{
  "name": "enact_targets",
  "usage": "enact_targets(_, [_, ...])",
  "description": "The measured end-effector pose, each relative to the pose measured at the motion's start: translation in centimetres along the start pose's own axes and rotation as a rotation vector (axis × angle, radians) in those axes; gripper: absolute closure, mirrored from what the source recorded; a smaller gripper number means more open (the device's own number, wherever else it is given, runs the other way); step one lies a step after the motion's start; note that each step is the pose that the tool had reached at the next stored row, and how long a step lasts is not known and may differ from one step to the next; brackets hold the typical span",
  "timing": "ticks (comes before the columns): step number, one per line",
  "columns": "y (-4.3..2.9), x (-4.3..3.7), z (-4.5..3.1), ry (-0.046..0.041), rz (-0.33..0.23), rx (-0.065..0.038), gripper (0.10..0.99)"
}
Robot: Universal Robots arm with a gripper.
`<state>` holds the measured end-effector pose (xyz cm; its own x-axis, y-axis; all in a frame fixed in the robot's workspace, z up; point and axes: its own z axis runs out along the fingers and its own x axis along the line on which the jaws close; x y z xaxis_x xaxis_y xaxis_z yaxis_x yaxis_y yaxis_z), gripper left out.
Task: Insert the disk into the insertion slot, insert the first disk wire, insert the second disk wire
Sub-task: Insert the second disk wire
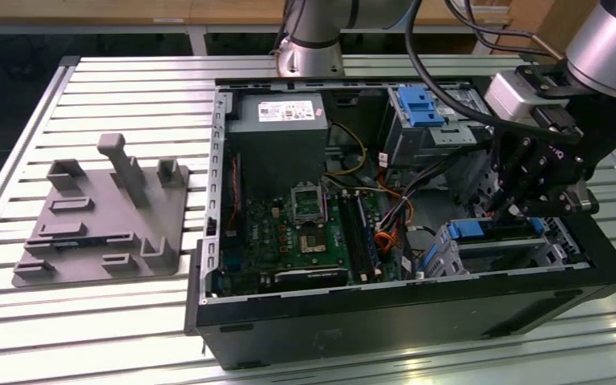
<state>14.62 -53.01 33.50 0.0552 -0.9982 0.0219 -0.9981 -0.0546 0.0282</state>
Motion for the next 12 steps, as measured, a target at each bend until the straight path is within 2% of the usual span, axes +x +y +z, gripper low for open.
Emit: enact_targets(12, [0.00,-0.01,0.33,0.0035,-0.001,0.000,0.886])
